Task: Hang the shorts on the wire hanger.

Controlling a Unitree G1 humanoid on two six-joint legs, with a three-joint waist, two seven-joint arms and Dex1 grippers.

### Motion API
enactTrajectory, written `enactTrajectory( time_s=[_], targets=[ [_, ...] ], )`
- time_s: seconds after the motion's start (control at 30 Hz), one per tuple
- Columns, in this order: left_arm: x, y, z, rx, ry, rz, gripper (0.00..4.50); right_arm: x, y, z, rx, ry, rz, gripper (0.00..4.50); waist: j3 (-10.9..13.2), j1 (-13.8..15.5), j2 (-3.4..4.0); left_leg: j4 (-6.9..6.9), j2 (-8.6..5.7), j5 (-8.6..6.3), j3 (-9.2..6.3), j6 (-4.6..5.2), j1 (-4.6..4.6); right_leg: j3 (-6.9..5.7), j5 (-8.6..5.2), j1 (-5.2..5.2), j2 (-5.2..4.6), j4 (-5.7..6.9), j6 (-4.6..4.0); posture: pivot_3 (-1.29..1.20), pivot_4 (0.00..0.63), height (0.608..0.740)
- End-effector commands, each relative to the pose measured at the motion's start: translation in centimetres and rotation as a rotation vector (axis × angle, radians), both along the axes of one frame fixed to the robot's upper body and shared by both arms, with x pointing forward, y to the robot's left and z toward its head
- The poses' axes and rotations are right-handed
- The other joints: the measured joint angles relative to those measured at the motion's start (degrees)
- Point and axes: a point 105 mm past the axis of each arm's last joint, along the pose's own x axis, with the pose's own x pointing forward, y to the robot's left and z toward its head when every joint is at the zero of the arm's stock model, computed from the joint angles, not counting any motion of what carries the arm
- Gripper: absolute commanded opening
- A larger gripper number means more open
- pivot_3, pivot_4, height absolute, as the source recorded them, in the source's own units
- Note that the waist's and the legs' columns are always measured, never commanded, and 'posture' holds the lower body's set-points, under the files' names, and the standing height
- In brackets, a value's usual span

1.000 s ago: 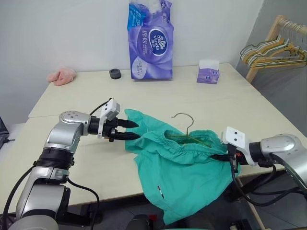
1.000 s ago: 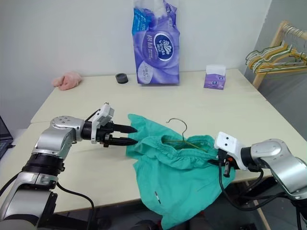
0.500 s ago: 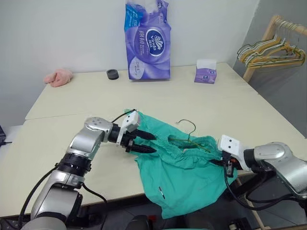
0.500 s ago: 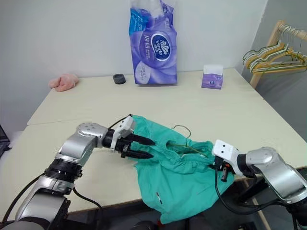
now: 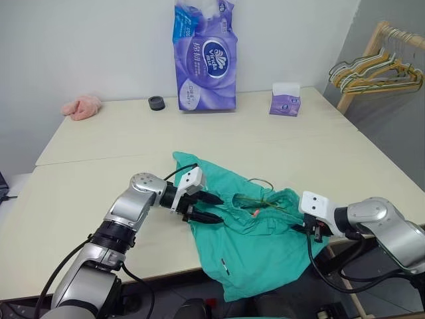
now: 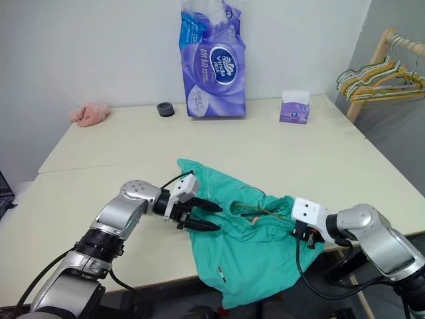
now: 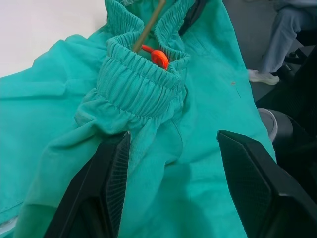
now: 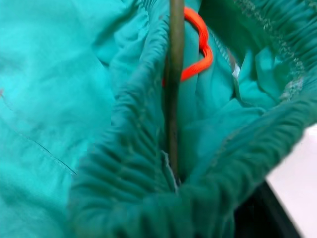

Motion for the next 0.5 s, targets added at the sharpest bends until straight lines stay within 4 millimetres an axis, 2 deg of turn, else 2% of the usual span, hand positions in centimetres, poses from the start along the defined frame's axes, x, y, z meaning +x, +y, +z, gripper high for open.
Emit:
enactTrajectory(
  time_s=[0.03, 0.13, 0.27, 0.37, 0.43, 0.5],
  targets=[
    [-0.2, -0.7, 0.8, -0.010, -0.048, -0.036, 2.97, 0.4, 0.3, 0.6, -0.016, -0.023, 0.030, 2.13, 0.00, -0.02, 0.00, 0.00, 0.00, 0.00, 0.00, 0.00, 0.00, 0.00, 0.00, 0.00, 0.00, 0.00, 0.00, -0.18, 0.027, 0.740],
    [-0.1, -0.8, 0.9, -0.016, -0.055, -0.031, 2.97, 0.7, 0.5, 0.3, -0.028, -0.023, 0.040, 2.13, 0.00, -0.03, 0.00, 0.00, 0.00, 0.00, 0.00, 0.00, 0.00, 0.00, 0.00, 0.00, 0.00, 0.00, 0.00, -0.18, 0.026, 0.740],
    [0.1, -0.8, 1.3, -0.027, -0.069, -0.016, 2.97, 0.8, 0.7, 0.1, -0.031, -0.018, 0.057, 1.23, 0.00, 0.00, 0.00, 0.00, 0.00, 0.00, 0.01, 0.00, 0.01, 0.01, 0.00, 0.00, 0.00, 0.00, 0.00, -0.18, 0.028, 0.740],
    [1.6, 0.2, 2.4, -0.049, -0.116, 0.066, 2.97, 0.8, 1.0, 0.7, 0.009, -0.016, 0.044, 0.38, 0.00, -0.01, 0.00, 0.00, 0.00, 0.00, 0.00, 0.00, 0.00, 0.00, 0.00, 0.00, 0.00, 0.00, 0.00, -0.18, 0.030, 0.740],
    [2.6, 1.1, 3.0, -0.058, -0.138, 0.123, 2.97, 0.7, 1.0, 1.2, 0.038, -0.012, 0.026, 0.01, 0.00, -0.01, 0.00, 0.00, 0.00, 0.00, -0.01, 0.00, 0.01, -0.01, 0.00, 0.00, 0.00, 0.00, 0.00, -0.18, 0.030, 0.740],
    [3.4, 1.7, 3.5, -0.062, -0.171, 0.163, 2.97, 0.7, 0.9, 1.6, 0.059, -0.011, 0.004, 0.01, 0.01, -0.02, 0.00, 0.00, 0.00, 0.00, -0.02, 0.00, 0.00, -0.02, 0.00, 0.00, 0.00, 0.00, 0.00, -0.18, 0.030, 0.740]
  ],
)
